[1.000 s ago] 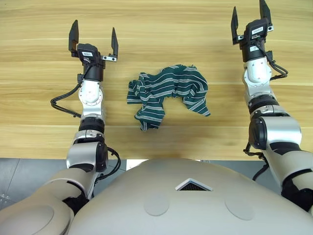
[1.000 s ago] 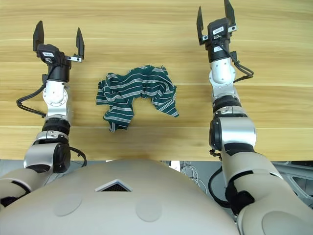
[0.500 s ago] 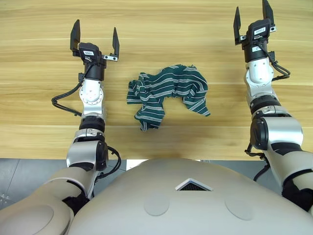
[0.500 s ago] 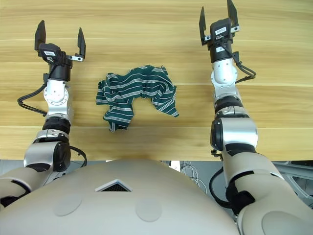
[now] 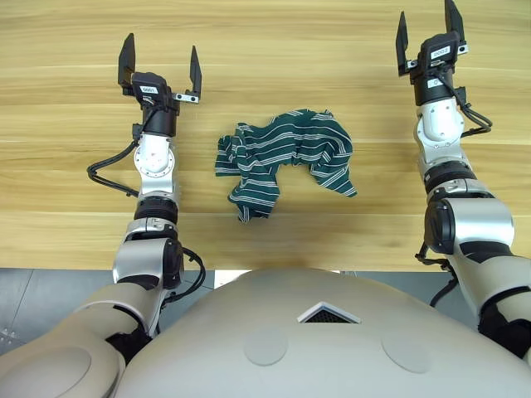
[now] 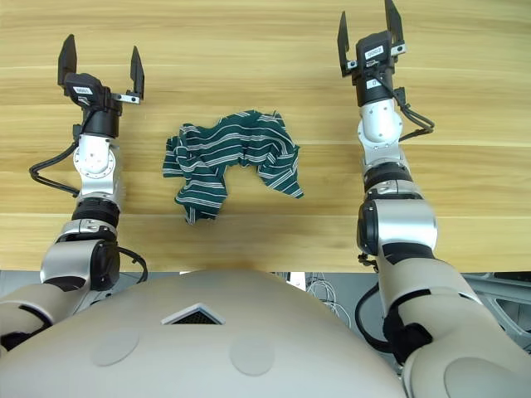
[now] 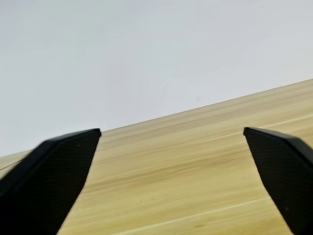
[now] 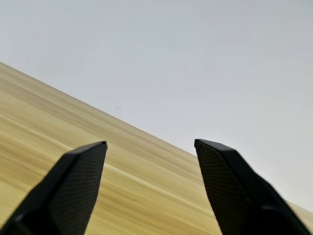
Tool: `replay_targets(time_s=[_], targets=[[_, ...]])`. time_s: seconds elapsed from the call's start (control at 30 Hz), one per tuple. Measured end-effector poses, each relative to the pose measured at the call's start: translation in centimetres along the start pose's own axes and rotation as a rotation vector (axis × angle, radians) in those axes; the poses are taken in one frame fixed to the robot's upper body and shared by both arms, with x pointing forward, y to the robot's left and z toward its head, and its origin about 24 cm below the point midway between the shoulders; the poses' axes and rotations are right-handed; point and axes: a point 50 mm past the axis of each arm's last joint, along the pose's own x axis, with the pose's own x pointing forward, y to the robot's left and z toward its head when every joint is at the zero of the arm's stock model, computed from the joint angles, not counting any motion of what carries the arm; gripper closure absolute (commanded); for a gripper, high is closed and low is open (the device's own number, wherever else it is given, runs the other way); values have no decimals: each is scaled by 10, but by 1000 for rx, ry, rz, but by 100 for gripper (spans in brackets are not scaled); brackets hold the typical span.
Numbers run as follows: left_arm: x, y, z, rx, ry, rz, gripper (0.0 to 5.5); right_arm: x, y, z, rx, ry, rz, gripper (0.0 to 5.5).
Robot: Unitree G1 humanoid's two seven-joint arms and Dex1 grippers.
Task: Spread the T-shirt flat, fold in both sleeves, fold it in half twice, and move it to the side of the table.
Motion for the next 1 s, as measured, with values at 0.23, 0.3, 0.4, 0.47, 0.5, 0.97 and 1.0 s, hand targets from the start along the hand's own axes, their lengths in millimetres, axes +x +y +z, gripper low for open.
replay_targets(time_s=[0.23,0.3,0.4,0.47,0.5,0.97,1.0], targets=[[0,1,0,-2,0,5,20,0,1,0,1,0,1,214],[0,1,0,-2,0,6,20,0,1,0,1,1,2,214],[0,1,0,-2,0,6,20,0,1,0,1,1,3,214],[0,1,0,-5,0,3,20,0,1,0,1,1,6,214],[0,1,0,-12,0,-4,20,0,1,0,3,1,9,214],[-106,16,66,-238,175,45,20,-139,-64,19,323,155,486,214],[-106,8,81,-253,181,12,20,-147,-62,29,346,177,553,214]])
